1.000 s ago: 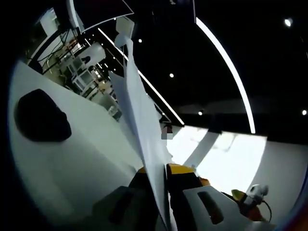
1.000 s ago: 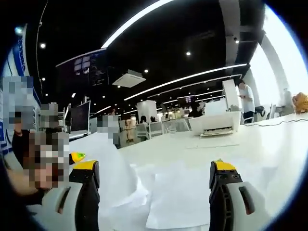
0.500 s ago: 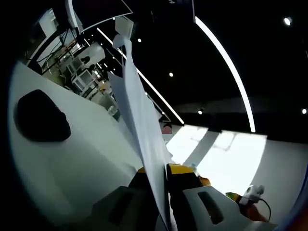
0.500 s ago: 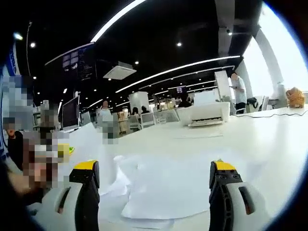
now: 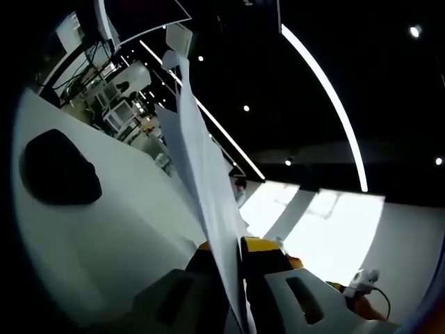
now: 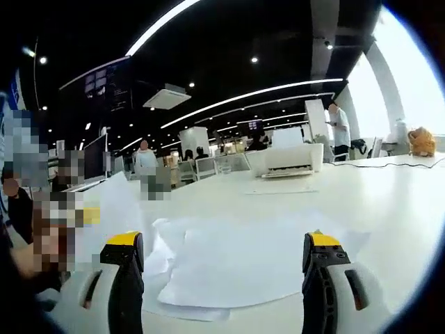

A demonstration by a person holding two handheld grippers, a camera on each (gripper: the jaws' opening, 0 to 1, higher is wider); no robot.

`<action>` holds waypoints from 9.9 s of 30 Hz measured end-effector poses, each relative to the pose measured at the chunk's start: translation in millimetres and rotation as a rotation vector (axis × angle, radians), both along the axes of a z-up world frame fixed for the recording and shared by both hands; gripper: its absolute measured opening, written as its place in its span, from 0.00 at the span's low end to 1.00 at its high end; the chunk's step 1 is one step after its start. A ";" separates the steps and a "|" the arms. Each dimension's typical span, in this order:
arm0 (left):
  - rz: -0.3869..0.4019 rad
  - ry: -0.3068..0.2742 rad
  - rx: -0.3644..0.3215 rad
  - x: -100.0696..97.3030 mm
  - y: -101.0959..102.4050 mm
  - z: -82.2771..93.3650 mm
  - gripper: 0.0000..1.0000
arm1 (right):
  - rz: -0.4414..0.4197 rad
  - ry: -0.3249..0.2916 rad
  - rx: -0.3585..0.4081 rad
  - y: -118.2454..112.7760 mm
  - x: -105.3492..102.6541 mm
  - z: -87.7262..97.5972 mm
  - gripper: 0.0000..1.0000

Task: Organize the stack of printing papers by aligning and flattening the scattered papers on the table

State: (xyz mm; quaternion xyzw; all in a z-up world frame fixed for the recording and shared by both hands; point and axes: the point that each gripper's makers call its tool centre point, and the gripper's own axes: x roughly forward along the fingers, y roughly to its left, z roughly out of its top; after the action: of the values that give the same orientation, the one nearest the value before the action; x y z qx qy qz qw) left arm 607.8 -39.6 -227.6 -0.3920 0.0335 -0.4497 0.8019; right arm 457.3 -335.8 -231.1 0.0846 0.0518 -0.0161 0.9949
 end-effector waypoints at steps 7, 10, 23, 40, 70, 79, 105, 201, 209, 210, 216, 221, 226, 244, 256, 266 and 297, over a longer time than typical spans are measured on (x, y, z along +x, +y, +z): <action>-0.001 -0.001 0.006 -0.9 -0.7 -0.3 0.08 | -0.007 -0.005 -0.007 -1.1 -4.4 2.3 0.90; 0.000 -0.002 0.006 -1.3 -0.6 -0.1 0.08 | -0.010 -0.003 -0.005 -2.0 -7.0 2.8 0.90; 0.003 -0.003 0.009 -1.7 -1.0 -0.1 0.08 | -0.012 0.008 -0.033 -7.7 -15.2 4.5 0.90; 0.001 -0.003 0.008 -1.6 -1.3 0.0 0.08 | -0.051 0.034 -0.074 -24.3 -24.4 1.3 0.90; -0.006 -0.004 0.005 -2.1 -2.6 0.0 0.08 | -0.072 0.057 -0.060 -62.4 -14.7 -38.3 0.90; -0.008 -0.003 0.002 -2.0 -2.4 0.1 0.08 | -0.095 0.076 -0.074 -79.6 -12.6 -42.0 0.90; -0.007 0.000 0.008 -1.8 -0.9 -0.4 0.08 | -0.152 0.165 -0.171 -128.4 -9.7 -56.4 0.90; -0.012 0.004 -0.004 -1.7 -1.0 0.1 0.08 | -0.185 0.155 -0.078 -138.6 -21.5 -53.3 0.00; -0.014 0.005 -0.007 -1.6 -1.4 0.3 0.08 | -0.191 0.146 -0.058 -137.1 -21.6 -51.2 0.00; -0.014 0.005 -0.007 -1.6 -1.4 0.2 0.08 | -0.191 0.145 -0.057 -138.8 -21.1 -51.2 0.00; -0.015 0.005 -0.007 -1.7 -1.8 0.3 0.08 | -0.193 0.136 -0.047 -137.9 -21.4 -49.7 0.00; -0.014 0.004 -0.007 -1.7 -2.0 0.2 0.08 | -0.200 0.121 -0.039 -138.0 -22.4 -47.1 0.00; -0.014 0.004 -0.007 -1.9 -2.2 0.3 0.08 | -0.206 0.103 -0.030 -137.5 -24.1 -43.8 0.00; -0.013 0.004 -0.005 -1.5 -2.1 0.0 0.08 | -0.203 0.078 -0.025 -139.9 -24.5 -39.5 0.00; -0.013 0.004 -0.005 -1.1 -1.5 -0.3 0.08 | -0.199 0.052 -0.011 -144.8 -26.6 -35.9 0.00; -0.014 0.007 -0.007 -1.2 -1.6 -0.5 0.08 | -0.190 0.043 0.000 -161.4 -24.6 -36.6 0.00; 0.000 0.013 -0.022 -0.7 0.5 0.9 0.08 | -0.172 -0.048 -0.064 -143.1 -41.3 17.0 0.00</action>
State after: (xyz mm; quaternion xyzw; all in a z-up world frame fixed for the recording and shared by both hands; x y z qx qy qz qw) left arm 607.1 -39.0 -226.7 -0.4034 0.0336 -0.4475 0.7974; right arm 416.0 -478.9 -214.0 0.0572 0.0200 -0.1012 0.9930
